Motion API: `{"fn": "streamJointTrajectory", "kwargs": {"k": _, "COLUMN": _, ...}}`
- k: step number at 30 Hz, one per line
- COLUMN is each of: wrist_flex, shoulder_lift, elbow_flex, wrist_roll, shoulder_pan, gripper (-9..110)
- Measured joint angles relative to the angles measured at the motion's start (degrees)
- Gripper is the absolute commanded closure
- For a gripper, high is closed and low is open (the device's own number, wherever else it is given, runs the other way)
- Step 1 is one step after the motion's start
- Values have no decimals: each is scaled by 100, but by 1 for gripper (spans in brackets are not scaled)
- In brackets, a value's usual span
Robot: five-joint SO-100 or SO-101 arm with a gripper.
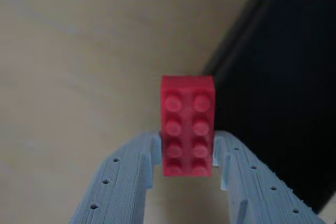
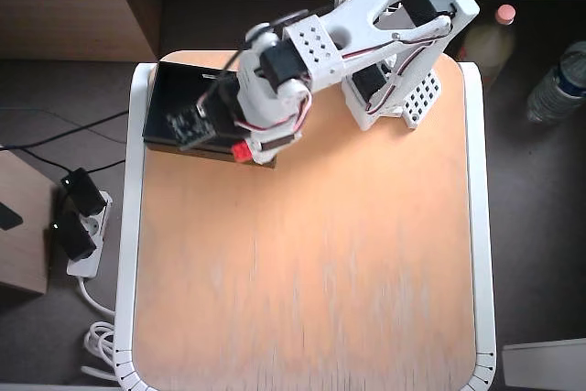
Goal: Grasp a lego block and put it in the bin.
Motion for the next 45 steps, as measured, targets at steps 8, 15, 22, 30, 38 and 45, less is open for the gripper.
{"fn": "streamJointTrajectory", "kwargs": {"k": 8, "wrist_flex": 0, "shoulder_lift": -431, "elbow_flex": -9, "wrist_roll": 44, "shoulder_pan": 519, "gripper": 101}}
{"fn": "streamJointTrajectory", "kwargs": {"k": 15, "wrist_flex": -26, "shoulder_lift": -905, "elbow_flex": -9, "wrist_roll": 123, "shoulder_pan": 958, "gripper": 101}}
{"fn": "streamJointTrajectory", "kwargs": {"k": 22, "wrist_flex": -457, "shoulder_lift": -1222, "elbow_flex": -9, "wrist_roll": 229, "shoulder_pan": 1345, "gripper": 101}}
{"fn": "streamJointTrajectory", "kwargs": {"k": 30, "wrist_flex": -817, "shoulder_lift": -1529, "elbow_flex": -9, "wrist_roll": 229, "shoulder_pan": 1573, "gripper": 101}}
{"fn": "streamJointTrajectory", "kwargs": {"k": 38, "wrist_flex": -896, "shoulder_lift": -1775, "elbow_flex": -9, "wrist_roll": 264, "shoulder_pan": 1591, "gripper": 101}}
{"fn": "streamJointTrajectory", "kwargs": {"k": 45, "wrist_flex": -1090, "shoulder_lift": -1854, "elbow_flex": -9, "wrist_roll": 264, "shoulder_pan": 1591, "gripper": 98}}
